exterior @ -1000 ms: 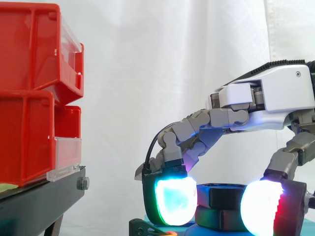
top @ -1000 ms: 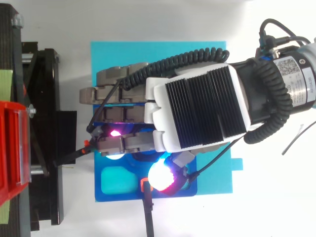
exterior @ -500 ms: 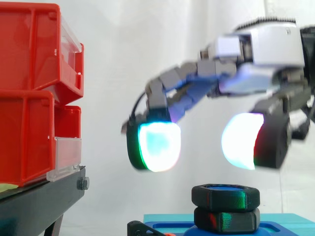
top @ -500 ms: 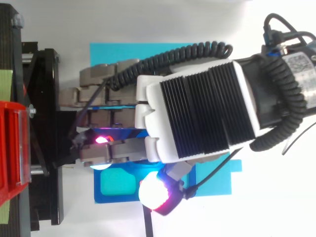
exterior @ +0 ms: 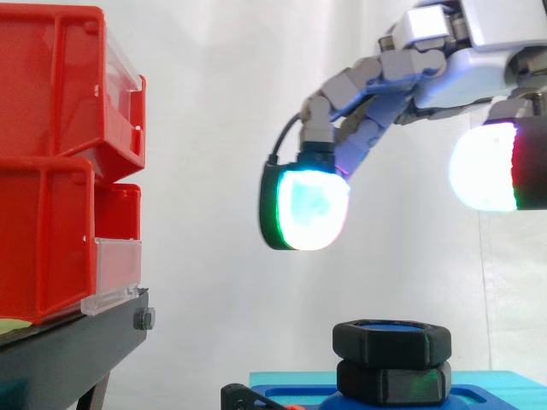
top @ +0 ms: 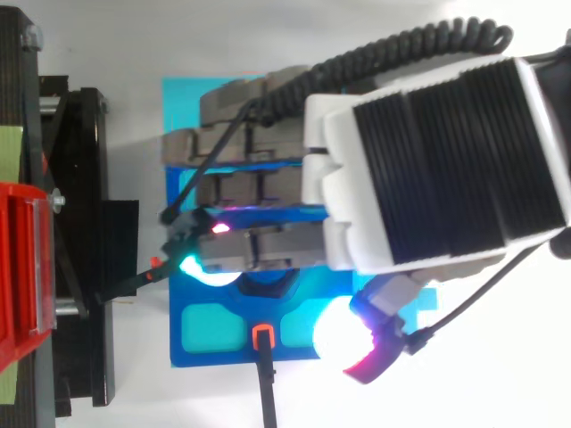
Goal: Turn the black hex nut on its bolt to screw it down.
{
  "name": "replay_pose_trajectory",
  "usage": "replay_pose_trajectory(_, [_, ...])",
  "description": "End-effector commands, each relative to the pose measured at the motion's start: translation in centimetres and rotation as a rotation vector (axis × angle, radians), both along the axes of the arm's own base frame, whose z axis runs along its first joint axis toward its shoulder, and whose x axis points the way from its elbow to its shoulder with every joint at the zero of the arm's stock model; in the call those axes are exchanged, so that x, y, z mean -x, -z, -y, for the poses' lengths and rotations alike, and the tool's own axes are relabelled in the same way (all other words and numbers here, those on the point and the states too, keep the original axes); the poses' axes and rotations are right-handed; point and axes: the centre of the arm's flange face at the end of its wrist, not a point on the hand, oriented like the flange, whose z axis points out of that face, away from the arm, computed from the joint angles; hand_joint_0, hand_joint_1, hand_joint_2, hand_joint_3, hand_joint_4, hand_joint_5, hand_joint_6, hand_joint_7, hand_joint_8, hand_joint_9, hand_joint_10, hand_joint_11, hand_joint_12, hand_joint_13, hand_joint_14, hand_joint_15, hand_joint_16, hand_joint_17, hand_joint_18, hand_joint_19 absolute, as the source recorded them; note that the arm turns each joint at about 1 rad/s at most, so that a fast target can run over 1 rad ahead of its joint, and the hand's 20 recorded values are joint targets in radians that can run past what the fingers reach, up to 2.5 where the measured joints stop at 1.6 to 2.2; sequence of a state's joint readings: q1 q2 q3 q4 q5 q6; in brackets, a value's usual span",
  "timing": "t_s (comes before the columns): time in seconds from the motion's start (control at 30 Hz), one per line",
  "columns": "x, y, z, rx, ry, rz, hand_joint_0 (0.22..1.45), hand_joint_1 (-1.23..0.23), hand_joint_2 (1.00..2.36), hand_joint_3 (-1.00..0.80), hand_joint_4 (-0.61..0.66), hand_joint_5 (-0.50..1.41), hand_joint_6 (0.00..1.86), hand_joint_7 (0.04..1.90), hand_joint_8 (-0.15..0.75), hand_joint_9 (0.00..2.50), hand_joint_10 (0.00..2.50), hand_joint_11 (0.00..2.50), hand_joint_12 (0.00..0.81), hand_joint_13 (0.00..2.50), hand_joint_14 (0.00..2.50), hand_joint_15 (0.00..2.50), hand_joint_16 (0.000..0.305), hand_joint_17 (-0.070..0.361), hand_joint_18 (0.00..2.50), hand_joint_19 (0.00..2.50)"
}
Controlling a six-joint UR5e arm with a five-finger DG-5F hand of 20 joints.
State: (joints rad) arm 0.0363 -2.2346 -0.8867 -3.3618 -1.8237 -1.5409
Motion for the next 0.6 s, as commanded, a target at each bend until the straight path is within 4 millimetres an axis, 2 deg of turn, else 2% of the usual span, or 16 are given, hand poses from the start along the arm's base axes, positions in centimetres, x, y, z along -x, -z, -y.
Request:
replay_pose_trajectory(0.0, [3.0, 0.1, 1.1, 0.003, 0.013, -0.053, 0.48, -0.51, 1.0, -0.5, 0.18, -0.17, 0.5, 0.79, 0.241, 0.66, 0.0, 0.07, 0.369, 0.4, 0.0, 0.0, 0.053, 0.12, 0.44, 0.31])
replay_pose_trajectory(0.07, [4.7, 0.2, 1.3, 0.002, 0.015, -0.053, 0.49, -0.51, 1.0, -0.5, 0.17, -0.17, 0.5, 0.75, 0.239, 0.65, 0.0, 0.06, 0.365, 0.39, 0.0, 0.0, 0.053, 0.119, 0.44, 0.31])
replay_pose_trajectory(0.1, [4.7, 0.2, 1.3, 0.002, 0.015, -0.053, 0.49, -0.51, 1.0, -0.5, 0.17, -0.17, 0.5, 0.73, 0.233, 0.64, 0.0, 0.03, 0.363, 0.38, 0.0, 0.0, 0.053, 0.119, 0.43, 0.31])
replay_pose_trajectory(0.23, [7.4, 0.3, 1.6, -0.001, 0.04, 0.018, 0.5, -0.53, 1.0, -0.5, 0.15, -0.2, 0.5, 0.62, 0.208, 0.5, 0.0, 0.0, 0.354, 0.22, 0.0, 0.0, 0.053, 0.119, 0.33, 0.28])
replay_pose_trajectory(0.37, [10.2, 1.6, 2.1, -0.024, 0.081, 0.027, 0.5, -0.53, 1.0, -0.5, 0.15, -0.23, 0.5, 0.53, 0.2, 0.34, 0.0, 0.0, 0.357, 0.07, 0.0, 0.0, 0.055, 0.123, 0.18, 0.25])
replay_pose_trajectory(0.43, [10.7, 1.9, 2.3, -0.034, 0.094, 0.028, 0.49, -0.51, 1.0, -0.5, 0.14, -0.24, 0.5, 0.51, 0.182, 0.22, 0.0, 0.0, 0.354, 0.0, 0.0, 0.0, 0.054, 0.122, 0.04, 0.25])
replay_pose_trajectory(0.57, [11.0, 2.0, 2.5, -0.078, 0.13, 0.021, 0.48, -0.51, 1.0, -0.5, 0.13, -0.26, 0.5, 0.5, 0.172, 0.1, 0.0, 0.0, 0.354, 0.0, 0.0, 0.0, 0.053, 0.12, 0.0, 0.23])
